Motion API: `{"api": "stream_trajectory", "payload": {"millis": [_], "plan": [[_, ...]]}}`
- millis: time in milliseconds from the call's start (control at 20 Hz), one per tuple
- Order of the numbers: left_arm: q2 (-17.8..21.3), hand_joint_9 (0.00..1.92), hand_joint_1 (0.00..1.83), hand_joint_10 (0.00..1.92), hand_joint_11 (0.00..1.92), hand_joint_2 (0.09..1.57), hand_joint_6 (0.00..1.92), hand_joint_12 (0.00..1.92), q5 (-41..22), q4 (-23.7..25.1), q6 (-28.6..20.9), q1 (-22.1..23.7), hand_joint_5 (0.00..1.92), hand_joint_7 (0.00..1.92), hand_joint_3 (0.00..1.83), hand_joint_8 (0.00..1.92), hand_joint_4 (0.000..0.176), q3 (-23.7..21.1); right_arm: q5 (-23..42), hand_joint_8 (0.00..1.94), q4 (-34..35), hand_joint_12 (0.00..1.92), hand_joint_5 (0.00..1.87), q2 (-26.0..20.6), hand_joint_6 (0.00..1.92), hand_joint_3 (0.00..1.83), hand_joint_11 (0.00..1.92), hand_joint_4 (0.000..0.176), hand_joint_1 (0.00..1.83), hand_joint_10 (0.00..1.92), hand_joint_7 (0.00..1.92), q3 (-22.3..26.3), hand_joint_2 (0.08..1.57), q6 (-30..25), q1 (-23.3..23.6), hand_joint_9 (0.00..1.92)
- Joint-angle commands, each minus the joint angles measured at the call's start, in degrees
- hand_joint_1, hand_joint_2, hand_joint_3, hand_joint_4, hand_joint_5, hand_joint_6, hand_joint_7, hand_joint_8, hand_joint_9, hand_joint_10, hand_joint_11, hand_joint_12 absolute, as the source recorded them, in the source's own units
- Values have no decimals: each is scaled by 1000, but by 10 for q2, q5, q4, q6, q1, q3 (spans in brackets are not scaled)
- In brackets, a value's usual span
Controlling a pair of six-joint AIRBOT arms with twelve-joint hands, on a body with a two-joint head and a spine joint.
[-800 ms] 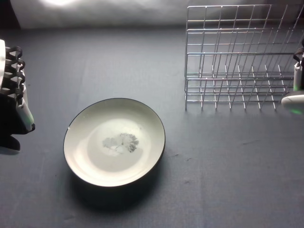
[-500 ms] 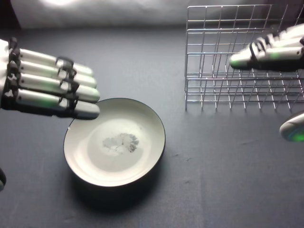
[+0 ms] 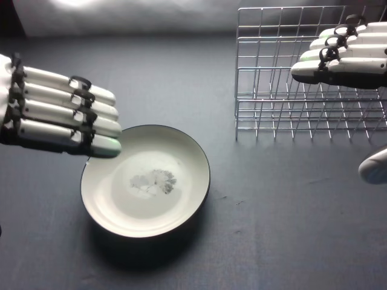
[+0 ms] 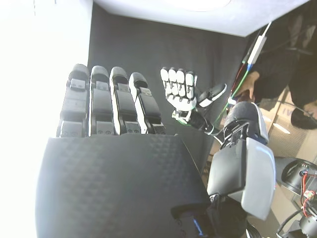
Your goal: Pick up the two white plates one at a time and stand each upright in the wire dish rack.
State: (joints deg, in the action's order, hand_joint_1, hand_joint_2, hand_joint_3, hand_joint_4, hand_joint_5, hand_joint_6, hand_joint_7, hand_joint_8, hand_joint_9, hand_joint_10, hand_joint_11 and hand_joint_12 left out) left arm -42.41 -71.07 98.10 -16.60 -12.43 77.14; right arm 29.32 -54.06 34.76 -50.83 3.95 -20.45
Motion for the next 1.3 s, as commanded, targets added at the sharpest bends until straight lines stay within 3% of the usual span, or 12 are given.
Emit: {"api": "stream_trajectory", "payload": {"millis": [0,100,300,450,800,1250], "plan": [[2,0,0,0,12,1055,1,5,-27,-40,-3,5,3,0,0,0,0,6,42,0,27,0,0,-3,0,0,0,0,0,0,0,0,961,-2,5,0],[-8,0,0,0,0,1073,0,0,-28,-26,-3,5,0,0,4,0,0,18,43,0,26,0,0,-3,0,0,0,0,0,0,0,0,947,-1,5,0],[-37,0,0,0,0,1064,0,0,-13,-27,4,-43,0,0,0,0,0,40,42,0,21,0,0,-3,0,0,0,0,0,0,0,0,940,-1,1,0],[-51,0,0,0,0,1047,0,0,-10,-43,39,-98,0,0,0,0,0,54,43,0,21,0,0,-2,0,13,0,0,0,0,0,1,987,-1,-2,0],[-82,0,0,0,0,1058,0,0,27,-108,91,-210,0,0,0,0,0,68,44,0,23,0,0,1,0,0,0,0,0,0,0,1,914,1,-5,0],[-92,13,0,5,35,1079,4,16,66,-152,179,-237,13,7,5,3,0,43,48,0,-13,0,0,8,0,2,0,0,1,0,0,1,944,16,-6,0]]}}
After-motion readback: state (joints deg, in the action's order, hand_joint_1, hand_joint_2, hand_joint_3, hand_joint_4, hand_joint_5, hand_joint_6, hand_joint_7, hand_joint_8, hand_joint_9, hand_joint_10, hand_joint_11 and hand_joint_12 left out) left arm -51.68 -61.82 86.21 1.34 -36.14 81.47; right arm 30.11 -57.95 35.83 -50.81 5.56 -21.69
